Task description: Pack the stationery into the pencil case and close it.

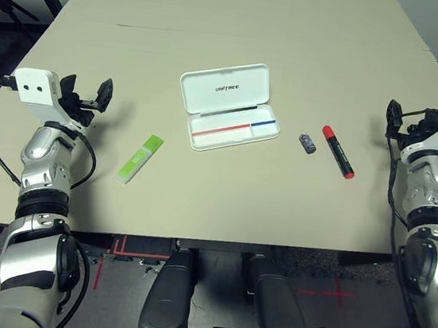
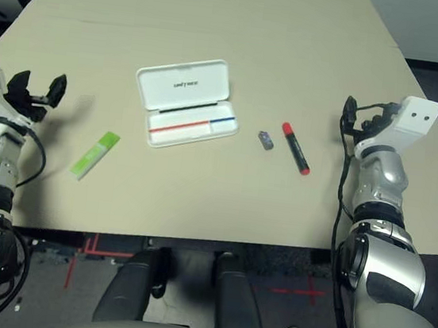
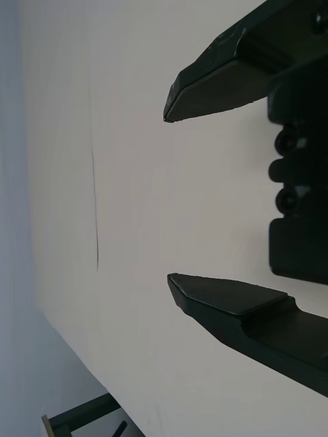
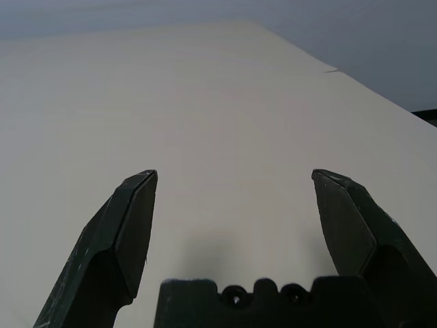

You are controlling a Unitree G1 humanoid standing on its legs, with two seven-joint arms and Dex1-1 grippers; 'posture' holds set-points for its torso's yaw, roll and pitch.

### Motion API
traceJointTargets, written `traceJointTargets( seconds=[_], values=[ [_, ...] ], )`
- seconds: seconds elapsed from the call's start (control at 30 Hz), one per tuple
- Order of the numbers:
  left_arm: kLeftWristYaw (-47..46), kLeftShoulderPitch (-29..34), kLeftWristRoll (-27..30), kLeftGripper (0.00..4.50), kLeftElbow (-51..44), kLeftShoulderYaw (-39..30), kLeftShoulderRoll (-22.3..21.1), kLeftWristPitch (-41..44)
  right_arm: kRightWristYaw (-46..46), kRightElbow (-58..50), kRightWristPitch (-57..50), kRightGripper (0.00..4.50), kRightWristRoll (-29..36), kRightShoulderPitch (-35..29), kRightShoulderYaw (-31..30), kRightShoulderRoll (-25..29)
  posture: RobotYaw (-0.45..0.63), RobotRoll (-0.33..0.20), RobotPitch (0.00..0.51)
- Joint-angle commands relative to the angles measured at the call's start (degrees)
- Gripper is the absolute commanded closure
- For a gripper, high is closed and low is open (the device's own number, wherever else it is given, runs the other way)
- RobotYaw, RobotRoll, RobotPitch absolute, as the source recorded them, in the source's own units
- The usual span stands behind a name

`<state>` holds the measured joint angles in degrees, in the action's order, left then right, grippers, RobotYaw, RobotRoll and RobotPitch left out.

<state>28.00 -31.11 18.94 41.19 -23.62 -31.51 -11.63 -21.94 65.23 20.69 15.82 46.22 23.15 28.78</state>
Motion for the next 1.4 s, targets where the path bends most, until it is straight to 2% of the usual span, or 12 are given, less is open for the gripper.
traceJointTargets(
  seconds=[0.03, 0.3, 0.53, 0.73, 0.87, 1.07, 1.4],
  values=[
    [0.1, 0.8, 0.3, 0.05, -0.6, -0.5, -0.8, 0.0, -0.1, 0.1, -0.4, 0.00, 0.2, 0.3, 0.0, -0.3, 0.04, 0.000, 0.205],
    [0.0, 2.6, 1.0, 0.05, -2.8, -0.7, 0.1, 0.1, -0.8, 0.3, -0.6, 0.00, -0.2, 1.7, -0.4, -0.5, 0.03, 0.000, 0.184],
    [0.8, 1.8, 0.9, 0.05, -1.3, -0.4, -0.6, 0.2, -3.5, -1.4, -0.8, 0.00, -0.2, 1.4, -1.2, -0.9, 0.02, 0.000, 0.191],
    [2.5, 2.4, 1.1, 0.05, -3.1, 0.1, -0.9, 1.4, -14.6, -8.1, -6.7, 0.00, 0.7, -1.0, -4.3, 0.0, 0.01, 0.000, 0.197],
    [4.1, 2.6, 1.3, 0.05, -5.3, 0.7, -0.8, 3.0, -25.7, -16.0, -14.6, 0.00, 1.8, -3.5, -7.1, 2.6, 0.00, 0.000, 0.196],
    [7.7, 5.0, 1.7, 0.05, -13.2, 3.5, -0.2, 7.3, -39.2, -29.4, -24.6, 0.00, 3.6, -8.3, -11.9, 6.8, 0.00, 0.000, 0.194],
    [15.8, 10.9, 2.3, 0.05, -36.6, 15.0, -1.3, 22.2, -49.1, -40.3, -32.9, 0.00, 3.4, -13.6, -17.8, 11.2, 0.01, 0.000, 0.194]
  ],
)
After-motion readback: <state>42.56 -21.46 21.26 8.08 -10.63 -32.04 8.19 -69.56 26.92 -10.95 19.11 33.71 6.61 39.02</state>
